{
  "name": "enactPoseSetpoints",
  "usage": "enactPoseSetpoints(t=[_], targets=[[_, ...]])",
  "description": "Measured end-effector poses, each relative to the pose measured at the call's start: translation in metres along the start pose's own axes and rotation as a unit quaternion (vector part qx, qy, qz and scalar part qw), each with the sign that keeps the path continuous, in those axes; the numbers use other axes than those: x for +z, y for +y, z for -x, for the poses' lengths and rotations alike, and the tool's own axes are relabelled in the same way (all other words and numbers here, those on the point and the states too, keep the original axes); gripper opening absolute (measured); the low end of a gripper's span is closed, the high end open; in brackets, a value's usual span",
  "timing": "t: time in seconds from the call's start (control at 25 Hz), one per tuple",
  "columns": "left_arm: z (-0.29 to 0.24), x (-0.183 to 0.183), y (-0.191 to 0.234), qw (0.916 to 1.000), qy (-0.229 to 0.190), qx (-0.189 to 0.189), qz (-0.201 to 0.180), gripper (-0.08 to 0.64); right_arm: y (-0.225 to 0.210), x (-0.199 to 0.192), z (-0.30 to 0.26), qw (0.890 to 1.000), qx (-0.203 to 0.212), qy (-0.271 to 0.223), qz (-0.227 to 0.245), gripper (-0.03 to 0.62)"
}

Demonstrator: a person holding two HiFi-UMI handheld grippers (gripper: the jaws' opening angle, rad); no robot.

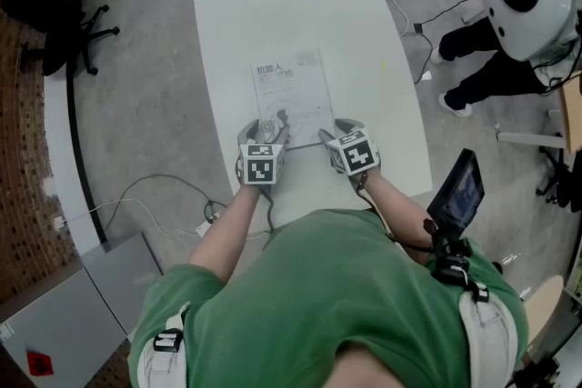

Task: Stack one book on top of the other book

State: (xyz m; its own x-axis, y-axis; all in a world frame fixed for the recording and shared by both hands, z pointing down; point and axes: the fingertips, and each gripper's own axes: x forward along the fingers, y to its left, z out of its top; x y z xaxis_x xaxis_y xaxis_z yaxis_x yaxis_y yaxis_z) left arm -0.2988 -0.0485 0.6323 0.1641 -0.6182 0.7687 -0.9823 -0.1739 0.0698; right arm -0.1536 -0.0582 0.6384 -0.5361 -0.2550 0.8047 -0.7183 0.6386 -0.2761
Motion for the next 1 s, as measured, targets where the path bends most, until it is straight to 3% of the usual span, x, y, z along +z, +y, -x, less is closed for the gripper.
enactPoseSetpoints(t=[0.12,0.32,0.64,1.0], targets=[[-0.0024,-0.0035,-0.0017,0.9995,-0.005,-0.022,0.02,0.298,-0.0014,-0.0002,-0.0004,1.0,0.004,0.001,0.004,0.19],[-0.0022,-0.0038,-0.0029,0.9993,-0.005,-0.026,0.025,0.296,0.0045,0.0037,0.0036,0.999,-0.005,0.005,0.049,0.179],[-0.005,0.001,-0.0038,0.9994,-0.011,-0.032,0.007,0.296,0.0039,0.0051,0.0049,0.999,-0.008,0.002,0.043,0.178],[-0.003,0.0009,-0.0041,0.999,-0.019,-0.021,0.036,0.285,0.0008,0.0042,0.0055,0.999,-0.008,-0.003,0.038,0.178]])
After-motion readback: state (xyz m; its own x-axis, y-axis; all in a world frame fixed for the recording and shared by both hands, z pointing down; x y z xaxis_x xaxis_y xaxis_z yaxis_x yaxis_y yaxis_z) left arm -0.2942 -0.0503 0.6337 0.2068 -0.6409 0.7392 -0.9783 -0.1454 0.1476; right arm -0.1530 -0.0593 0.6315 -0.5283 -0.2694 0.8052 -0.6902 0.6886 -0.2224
